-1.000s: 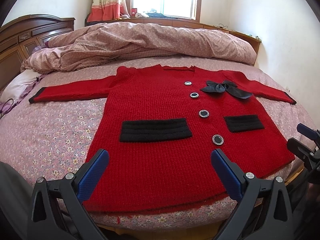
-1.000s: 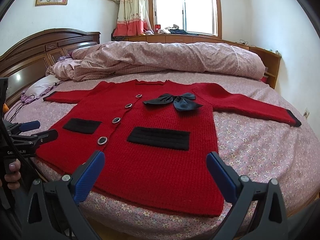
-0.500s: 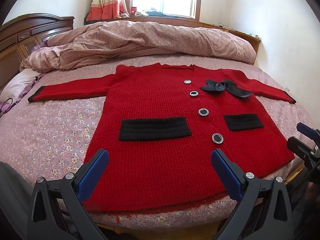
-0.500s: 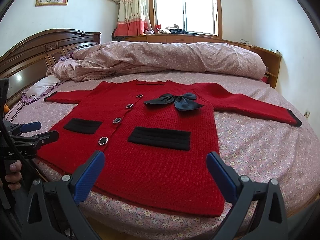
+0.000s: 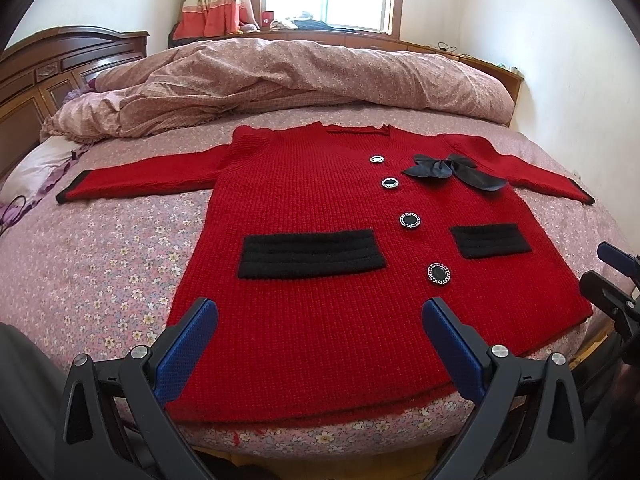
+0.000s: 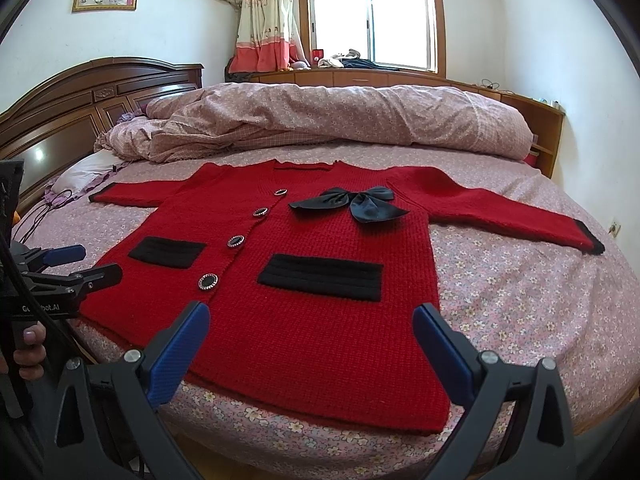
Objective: Fold small clothes
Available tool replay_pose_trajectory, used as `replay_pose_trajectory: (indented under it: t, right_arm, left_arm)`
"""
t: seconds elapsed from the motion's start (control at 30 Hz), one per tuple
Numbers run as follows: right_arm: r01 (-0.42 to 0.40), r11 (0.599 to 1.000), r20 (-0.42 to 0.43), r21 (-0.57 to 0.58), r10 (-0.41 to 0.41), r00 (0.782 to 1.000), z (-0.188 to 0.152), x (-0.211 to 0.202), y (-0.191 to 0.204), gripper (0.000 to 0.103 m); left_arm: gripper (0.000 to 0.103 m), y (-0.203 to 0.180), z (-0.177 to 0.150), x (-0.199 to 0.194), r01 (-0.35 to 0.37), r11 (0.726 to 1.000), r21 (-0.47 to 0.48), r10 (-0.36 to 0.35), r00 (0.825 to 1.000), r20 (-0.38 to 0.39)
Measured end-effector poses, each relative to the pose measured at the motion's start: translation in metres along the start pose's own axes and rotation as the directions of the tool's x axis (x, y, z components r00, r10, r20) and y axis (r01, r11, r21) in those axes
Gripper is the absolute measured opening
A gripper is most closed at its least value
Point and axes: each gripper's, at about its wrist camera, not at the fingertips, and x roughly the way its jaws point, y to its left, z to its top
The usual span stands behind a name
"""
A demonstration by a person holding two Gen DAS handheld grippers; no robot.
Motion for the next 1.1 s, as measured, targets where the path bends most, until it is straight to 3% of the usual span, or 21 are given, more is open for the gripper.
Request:
replay_pose_trajectory:
  t: [0.63, 0.9, 1.1]
  right_arm:
    - [-0.028, 1.000, -0.017, -0.002, 0.028, 0.999, 0.004, 0.009, 0.005, 0.103]
    - [-0.142, 0.987, -0.031, -0.080, 0.140, 0.990, 0.041, 0.054, 0.043, 0.103]
    - [-0.255, 0.960, -0.040, -0.117, 0.252, 0.967, 0.072, 0.089, 0.088, 0.103]
  left_arm:
    - [0.099, 0.007, 0.006, 0.000, -0.016, 1.000, -0.018, 0.016, 1.000, -0.007]
    - [0.099, 0.066, 0.035, 0.023, -0.048, 0.990, -0.130, 0.038, 0.997, -0.074]
    - [0.099, 0.142, 0.063, 0.048, -0.108, 0.966, -0.233, 0.086, 0.991, -0.101]
